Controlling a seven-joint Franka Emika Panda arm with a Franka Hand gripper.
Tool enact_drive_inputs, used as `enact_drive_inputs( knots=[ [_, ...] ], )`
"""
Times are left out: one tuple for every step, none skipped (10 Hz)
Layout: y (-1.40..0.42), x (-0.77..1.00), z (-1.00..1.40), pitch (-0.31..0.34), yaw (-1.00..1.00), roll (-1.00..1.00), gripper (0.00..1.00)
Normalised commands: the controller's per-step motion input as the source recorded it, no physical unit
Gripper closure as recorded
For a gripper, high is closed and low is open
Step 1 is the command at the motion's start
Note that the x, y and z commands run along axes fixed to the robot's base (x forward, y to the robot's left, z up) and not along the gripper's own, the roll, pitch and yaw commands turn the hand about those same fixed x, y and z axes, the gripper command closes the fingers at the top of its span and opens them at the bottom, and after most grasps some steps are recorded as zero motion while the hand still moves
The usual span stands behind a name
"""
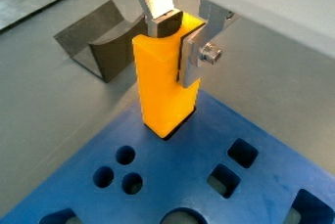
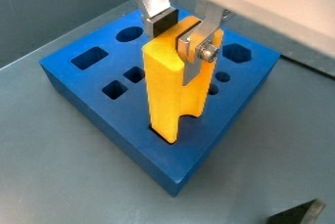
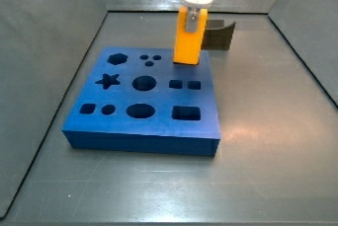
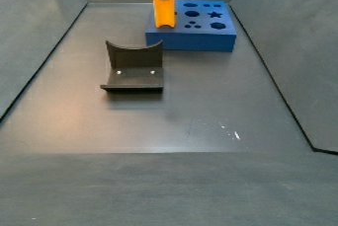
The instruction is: Insert the arch object.
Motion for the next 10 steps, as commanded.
enact_drive_inputs(
  knots=[
    [-0.02,0.1,-0.29,-0.056,0.0,0.02,1.0],
    [-0.01,0.04,-0.33,-0.074,0.12,0.05,1.0],
    [-0.06,0.0,-0.32,-0.106,0.31,0.09,1.0],
    [-0.07,0.0,-0.34,-0.123,0.3,0.1,1.0],
    [-0.14,0.0,-0.36,-0.154,0.29,0.14,1.0],
    [-0.22,0.0,-0.32,-0.184,0.39,0.22,1.0],
    [-0.25,-0.03,-0.3,-0.211,0.39,0.21,1.0],
    [-0.29,-0.05,-0.28,-0.217,0.26,0.14,1.0],
    [-0.26,-0.15,-0.24,-0.253,0.09,0.06,1.0],
    [0.0,-0.06,-0.05,-0.134,0.0,0.0,1.0]
  ],
)
